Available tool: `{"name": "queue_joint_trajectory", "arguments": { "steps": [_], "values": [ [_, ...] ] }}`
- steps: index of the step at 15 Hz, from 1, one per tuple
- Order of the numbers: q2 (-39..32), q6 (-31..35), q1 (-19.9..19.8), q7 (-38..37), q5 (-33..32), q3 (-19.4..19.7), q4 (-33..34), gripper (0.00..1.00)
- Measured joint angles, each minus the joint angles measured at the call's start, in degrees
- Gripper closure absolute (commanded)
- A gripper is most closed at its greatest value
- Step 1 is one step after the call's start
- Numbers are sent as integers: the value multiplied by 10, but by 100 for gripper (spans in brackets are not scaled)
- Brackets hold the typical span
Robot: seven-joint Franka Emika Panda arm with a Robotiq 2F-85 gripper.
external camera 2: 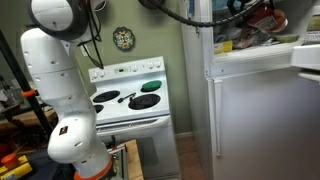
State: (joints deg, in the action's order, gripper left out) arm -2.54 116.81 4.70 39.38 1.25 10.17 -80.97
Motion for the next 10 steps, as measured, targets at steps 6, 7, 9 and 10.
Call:
{"name": "queue_joint_trajectory", "arguments": {
  "steps": [6,7,9,10],
  "values": [
    [28,1,1,0,-18,-1,-36,41],
    [45,1,1,0,-25,-2,-53,41],
    [86,1,1,0,-37,-3,-91,41],
    [108,-1,-3,2,-38,-7,-111,41]
  ]
}}
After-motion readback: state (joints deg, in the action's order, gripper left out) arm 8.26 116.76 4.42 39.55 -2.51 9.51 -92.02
